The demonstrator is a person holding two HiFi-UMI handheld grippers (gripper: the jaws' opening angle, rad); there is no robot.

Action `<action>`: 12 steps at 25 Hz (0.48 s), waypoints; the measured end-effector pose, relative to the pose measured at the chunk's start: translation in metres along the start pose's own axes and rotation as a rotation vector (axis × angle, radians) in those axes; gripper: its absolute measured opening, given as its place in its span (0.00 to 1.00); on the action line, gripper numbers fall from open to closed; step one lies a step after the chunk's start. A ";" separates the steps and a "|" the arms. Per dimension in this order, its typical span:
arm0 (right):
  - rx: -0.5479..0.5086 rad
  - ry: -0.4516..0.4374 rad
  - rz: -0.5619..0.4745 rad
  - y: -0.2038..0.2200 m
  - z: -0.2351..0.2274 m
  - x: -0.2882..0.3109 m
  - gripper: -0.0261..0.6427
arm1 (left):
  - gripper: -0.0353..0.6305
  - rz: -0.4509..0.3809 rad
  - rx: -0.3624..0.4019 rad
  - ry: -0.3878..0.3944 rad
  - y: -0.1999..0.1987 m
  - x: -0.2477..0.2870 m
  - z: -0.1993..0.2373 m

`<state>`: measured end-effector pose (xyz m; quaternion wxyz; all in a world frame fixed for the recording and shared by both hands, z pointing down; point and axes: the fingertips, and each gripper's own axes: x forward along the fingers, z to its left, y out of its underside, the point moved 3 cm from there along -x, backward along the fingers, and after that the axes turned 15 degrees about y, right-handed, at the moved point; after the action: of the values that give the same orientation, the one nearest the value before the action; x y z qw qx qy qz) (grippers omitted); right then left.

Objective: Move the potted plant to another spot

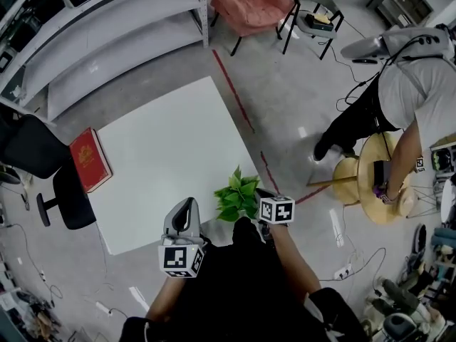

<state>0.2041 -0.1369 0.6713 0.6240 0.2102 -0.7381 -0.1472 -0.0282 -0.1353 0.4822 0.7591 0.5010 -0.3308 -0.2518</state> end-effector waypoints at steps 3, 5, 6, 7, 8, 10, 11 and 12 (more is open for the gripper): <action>-0.010 -0.005 0.011 -0.007 -0.021 0.007 0.08 | 0.08 0.000 -0.010 -0.003 0.000 0.024 -0.014; -0.014 -0.011 0.017 -0.010 -0.033 0.011 0.08 | 0.08 0.000 -0.016 -0.007 0.001 0.038 -0.022; -0.016 -0.014 0.021 -0.011 -0.038 0.013 0.08 | 0.08 0.001 -0.017 -0.008 0.002 0.044 -0.027; -0.019 -0.016 0.025 -0.012 -0.044 0.015 0.08 | 0.08 0.002 -0.016 -0.008 0.003 0.050 -0.032; -0.021 -0.018 0.030 -0.013 -0.049 0.017 0.08 | 0.08 0.004 -0.015 -0.009 0.003 0.056 -0.036; -0.028 -0.023 0.037 -0.015 -0.057 0.021 0.08 | 0.08 0.006 -0.016 -0.014 0.004 0.064 -0.043; -0.031 -0.026 0.041 -0.015 -0.060 0.022 0.08 | 0.08 0.008 -0.018 -0.018 0.005 0.067 -0.046; -0.034 -0.030 0.044 -0.016 -0.062 0.024 0.08 | 0.08 0.010 -0.020 -0.023 0.006 0.070 -0.048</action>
<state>0.2639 -0.1599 0.6953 0.6194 0.1812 -0.7492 -0.1489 0.0542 -0.1544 0.4914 0.7613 0.4889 -0.3395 -0.2572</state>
